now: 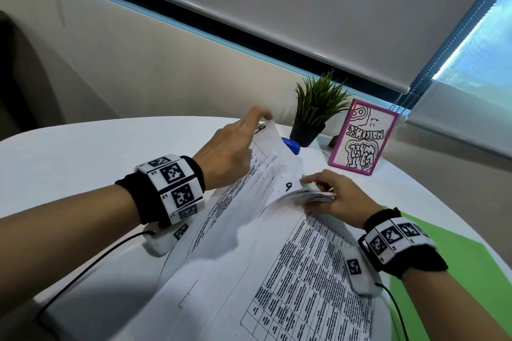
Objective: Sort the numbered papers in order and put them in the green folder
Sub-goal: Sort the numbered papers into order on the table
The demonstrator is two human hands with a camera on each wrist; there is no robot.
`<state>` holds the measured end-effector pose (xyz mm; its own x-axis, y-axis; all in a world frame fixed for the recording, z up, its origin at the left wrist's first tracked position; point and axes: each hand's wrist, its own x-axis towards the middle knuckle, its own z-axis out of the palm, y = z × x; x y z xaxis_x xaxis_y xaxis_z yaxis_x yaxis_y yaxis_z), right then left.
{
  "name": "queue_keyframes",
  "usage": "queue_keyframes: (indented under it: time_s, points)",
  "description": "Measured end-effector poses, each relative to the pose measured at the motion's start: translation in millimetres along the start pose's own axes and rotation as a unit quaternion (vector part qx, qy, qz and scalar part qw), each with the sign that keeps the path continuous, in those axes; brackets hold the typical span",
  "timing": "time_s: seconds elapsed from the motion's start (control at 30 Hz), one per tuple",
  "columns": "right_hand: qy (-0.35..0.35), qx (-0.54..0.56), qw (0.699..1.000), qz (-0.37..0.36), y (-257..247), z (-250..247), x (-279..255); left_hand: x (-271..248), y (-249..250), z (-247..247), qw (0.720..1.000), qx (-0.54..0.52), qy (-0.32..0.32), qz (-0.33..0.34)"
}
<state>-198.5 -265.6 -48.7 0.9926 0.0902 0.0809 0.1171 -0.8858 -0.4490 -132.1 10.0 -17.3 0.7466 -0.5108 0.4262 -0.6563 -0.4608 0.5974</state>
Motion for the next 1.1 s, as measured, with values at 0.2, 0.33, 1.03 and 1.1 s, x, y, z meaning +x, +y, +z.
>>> queue_keyframes:
  time_s: [0.2,0.33,1.03,1.1]
  points:
    - [0.012,0.048,0.998,-0.028,2.0,-2.8,-4.2,4.1,-17.2,1.0,0.995,0.031,-0.035,-0.085]
    - [-0.016,0.089,0.996,-0.017,1.0,-2.0,-5.7,0.5,-20.5,5.2,0.994,0.011,-0.039,-0.106]
    - [0.028,0.183,0.982,-0.031,-21.1,-21.5,-42.6,63.4,24.7,-101.4,0.920,-0.050,0.389,0.004]
    - [0.031,0.179,0.983,-0.033,-23.1,-25.6,-47.1,64.6,25.8,-83.8,0.926,-0.044,0.374,0.014]
